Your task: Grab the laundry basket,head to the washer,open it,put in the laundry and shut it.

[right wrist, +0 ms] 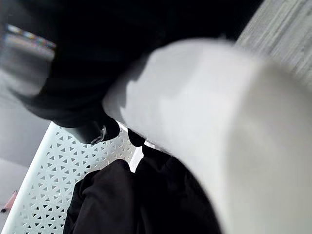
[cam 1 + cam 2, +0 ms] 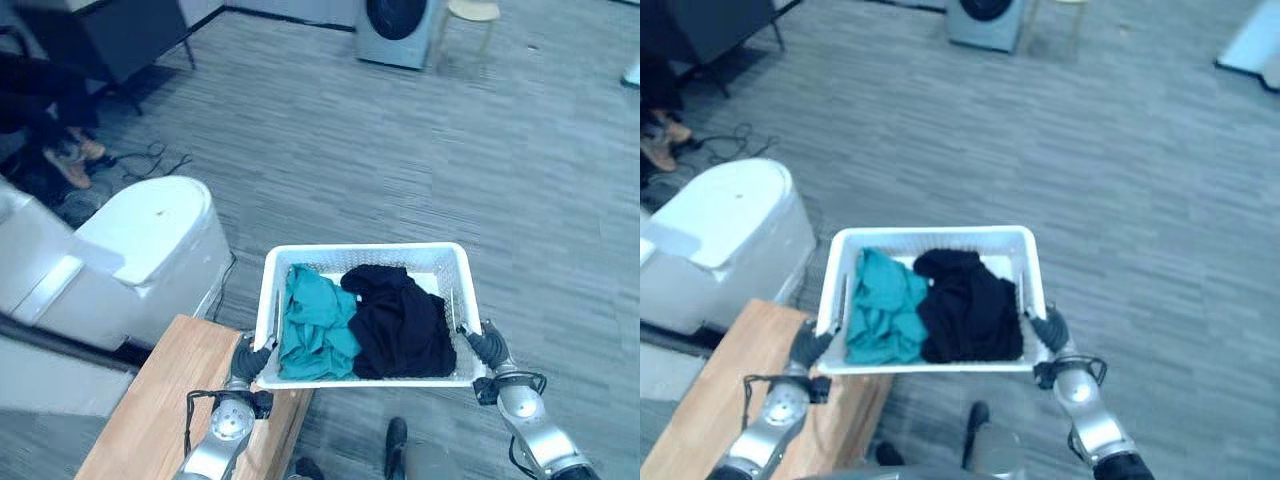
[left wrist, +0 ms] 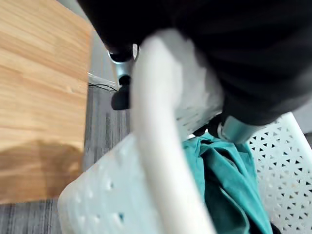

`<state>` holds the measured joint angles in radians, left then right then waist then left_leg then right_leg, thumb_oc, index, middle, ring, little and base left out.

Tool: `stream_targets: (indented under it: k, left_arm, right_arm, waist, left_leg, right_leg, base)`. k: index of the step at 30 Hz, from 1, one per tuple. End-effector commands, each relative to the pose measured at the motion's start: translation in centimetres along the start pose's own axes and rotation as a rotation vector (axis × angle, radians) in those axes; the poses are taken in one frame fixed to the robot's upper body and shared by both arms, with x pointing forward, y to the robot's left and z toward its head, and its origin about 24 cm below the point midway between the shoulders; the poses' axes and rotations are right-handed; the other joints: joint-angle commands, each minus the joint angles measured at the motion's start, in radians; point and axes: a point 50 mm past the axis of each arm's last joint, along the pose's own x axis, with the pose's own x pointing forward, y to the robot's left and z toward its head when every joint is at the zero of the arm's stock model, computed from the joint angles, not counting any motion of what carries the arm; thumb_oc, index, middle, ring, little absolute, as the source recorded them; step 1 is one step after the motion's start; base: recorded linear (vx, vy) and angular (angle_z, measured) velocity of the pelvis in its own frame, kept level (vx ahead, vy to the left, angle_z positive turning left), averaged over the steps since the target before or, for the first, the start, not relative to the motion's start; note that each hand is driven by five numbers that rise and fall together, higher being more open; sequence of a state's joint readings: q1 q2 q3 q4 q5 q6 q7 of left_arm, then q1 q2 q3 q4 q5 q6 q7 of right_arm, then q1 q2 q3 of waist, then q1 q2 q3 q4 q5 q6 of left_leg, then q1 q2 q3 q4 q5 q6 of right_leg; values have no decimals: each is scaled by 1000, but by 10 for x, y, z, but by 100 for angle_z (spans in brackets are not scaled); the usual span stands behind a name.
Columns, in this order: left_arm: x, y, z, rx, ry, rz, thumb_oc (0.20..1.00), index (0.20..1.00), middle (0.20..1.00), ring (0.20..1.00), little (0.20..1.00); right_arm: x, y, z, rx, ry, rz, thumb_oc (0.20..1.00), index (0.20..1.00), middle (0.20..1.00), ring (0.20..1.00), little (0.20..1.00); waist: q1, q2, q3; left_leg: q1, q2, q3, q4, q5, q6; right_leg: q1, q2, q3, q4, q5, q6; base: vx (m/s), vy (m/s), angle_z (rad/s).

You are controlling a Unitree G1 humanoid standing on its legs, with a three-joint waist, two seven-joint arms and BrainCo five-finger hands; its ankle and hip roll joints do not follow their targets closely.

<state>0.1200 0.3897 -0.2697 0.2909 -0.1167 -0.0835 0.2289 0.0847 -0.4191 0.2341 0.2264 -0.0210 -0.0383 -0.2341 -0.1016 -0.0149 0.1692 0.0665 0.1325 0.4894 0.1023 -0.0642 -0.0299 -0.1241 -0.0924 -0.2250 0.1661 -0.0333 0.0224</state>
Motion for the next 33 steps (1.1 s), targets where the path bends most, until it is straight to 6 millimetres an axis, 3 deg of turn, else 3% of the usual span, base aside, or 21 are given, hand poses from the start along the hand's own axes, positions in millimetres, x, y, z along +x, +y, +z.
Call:
stream_targets:
  k: [1, 2, 4, 6, 8, 9, 10, 12, 16, 19, 20, 21, 25, 27, 28, 30, 33]
  left_arm:
    - [12, -14, 55, -163, -255, -74, 200, 200, 200, 200, 200]
    - [11, -18, 56, -168, -260, -90, 200, 200, 200, 200, 200]
    - [9, -21, 54, -168, -253, -99, 200, 200, 200, 200, 200]
    - [8, -21, 52, -158, -245, -103, 200, 200, 200, 200, 200]
    - [5, -20, 44, -148, -209, -104, 200, 200, 200, 200, 200]
    - [5, -21, 44, -148, -209, -104, 200, 200, 200, 200, 200]
    - [3, -19, 40, -141, -197, -105, 200, 200, 200, 200, 200]
    - [1, -18, 38, -138, -193, -106, 200, 200, 200, 200, 200]
    - [-1, -17, 35, -136, -186, -104, 200, 200, 200, 200, 200]
    - [0, -12, 37, -117, -195, -90, 200, 200, 200, 200, 200]
    - [1, -6, 37, -106, -195, -73, 200, 200, 200, 200, 200]
    - [1, -6, 36, -109, -195, -65, 200, 200, 200, 200, 200]
    - [1, -3, 36, -124, -194, -47, 200, 200, 200, 200, 200]
    - [2, 0, 37, -123, -196, -38, 200, 200, 200, 200, 200]
    - [2, 0, 37, -124, -196, -38, 200, 200, 200, 200, 200]
    - [3, 1, 39, -120, -203, -32, 200, 200, 200, 200, 200]
    - [5, 0, 41, -119, -213, -33, 200, 200, 200, 200, 200]
  right_arm:
    - [10, -12, 66, 144, -330, 3, 200, 200, 200, 200, 200]
    - [10, -13, 64, 146, -319, 3, 200, 200, 200, 200, 200]
    - [8, -14, 62, 154, -314, 4, 200, 200, 200, 200, 200]
    - [7, -14, 61, 156, -311, 6, 200, 200, 200, 200, 200]
    - [6, -12, 53, 155, -279, 9, 200, 200, 200, 200, 200]
    - [6, -12, 53, 155, -279, 9, 200, 200, 200, 200, 200]
    - [7, -11, 52, 157, -274, 9, 200, 200, 200, 200, 200]
    - [7, -10, 52, 161, -275, 8, 200, 200, 200, 200, 200]
    - [5, -3, 53, 188, -279, 29, 200, 200, 200, 200, 200]
    - [10, 4, 62, 194, -306, 56, 200, 200, 200, 200, 200]
    - [11, 5, 66, 189, -321, 65, 200, 200, 200, 200, 200]
    - [11, 7, 68, 189, -326, 73, 200, 200, 200, 200, 200]
    - [13, 8, 70, 189, -329, 81, 200, 200, 200, 200, 200]
    - [15, 6, 74, 186, -340, 85, 200, 200, 200, 200, 200]
    - [15, 6, 74, 185, -340, 85, 200, 200, 200, 200, 200]
    - [13, 5, 72, 189, -334, 75, 200, 200, 200, 200, 200]
    - [12, 2, 68, 182, -323, 61, 200, 200, 200, 200, 200]
  waist:
    - [-11, -5, -14]
    - [8, -16, 2]
    - [31, -23, 7]
    - [38, -28, 6]
    - [60, -11, 9]
    - [60, -12, 9]
    - [78, 4, 16]
    - [87, 11, 12]
    - [95, 5, -10]
    - [106, -12, -19]
    - [105, -13, -23]
    - [101, -13, -20]
    - [98, 4, -28]
    - [85, 23, -22]
    - [84, 26, -21]
    - [59, 31, 6]
    - [41, 44, 22]
  left_leg:
    - [-58, -4, -117, 243, -98, -11]
    - [-127, -37, -215, 322, -40, -11]
    - [-193, -112, -322, 311, -70, 1]
    - [-223, -133, -343, 279, -84, 9]
    - [-295, -169, -390, 155, -8, 6]
    - [-292, -171, -390, 149, -6, 6]
    - [-319, -179, -410, 61, 62, -11]
    - [-313, -176, -409, 16, 69, -6]
    - [-271, -187, -400, 17, 48, 23]
    - [-218, -184, -357, 2, 11, 50]
    - [-180, -182, -334, -2, -22, 66]
    - [-152, -184, -322, -5, -38, 71]
    - [-97, -174, -288, -39, -60, 69]
    - [-41, -162, -269, -73, -78, 61]
    - [-38, -161, -271, -74, -81, 60]
    - [25, -151, -280, -73, -114, 42]
    - [84, -142, -304, -69, -151, 31]
  right_leg:
    - [86, 42, 65, -122, -68, 55]
    - [106, 54, 104, -151, -56, 26]
    - [129, 56, 139, -165, -64, 26]
    - [136, 52, 149, -166, -69, 29]
    - [169, 78, 179, -165, -86, 28]
    - [171, 76, 179, -165, -87, 28]
    - [196, 104, 204, -168, -97, 26]
    - [221, 123, 230, -168, -123, 24]
    - [241, 109, 250, -141, -146, 38]
    - [197, 98, 255, 11, -121, 83]
    - [146, 86, 228, 87, -95, 125]
    - [125, 72, 205, 103, -84, 137]
    - [85, 52, 130, 36, -86, 122]
    - [-28, 42, 72, -25, -49, 110]
    - [-25, 44, 70, -25, -51, 110]
    - [-112, -2, -1, -103, -11, 126]
    - [-143, -25, -23, -137, 12, 139]
  base:
    - [174, -269, -85]
    - [100, -151, -79]
    - [140, -112, -100]
    - [206, -50, -76]
    - [360, -43, -18]
    - [311, -12, -10]
    - [192, -1, -22]
    - [304, 18, -38]
    - [385, 108, -67]
    - [303, 69, -79]
    - [372, 58, -52]
    - [385, 54, -54]
    - [242, 11, -56]
    - [323, -38, -42]
    - [356, -88, -47]
    - [420, -129, -32]
    - [363, -128, 31]
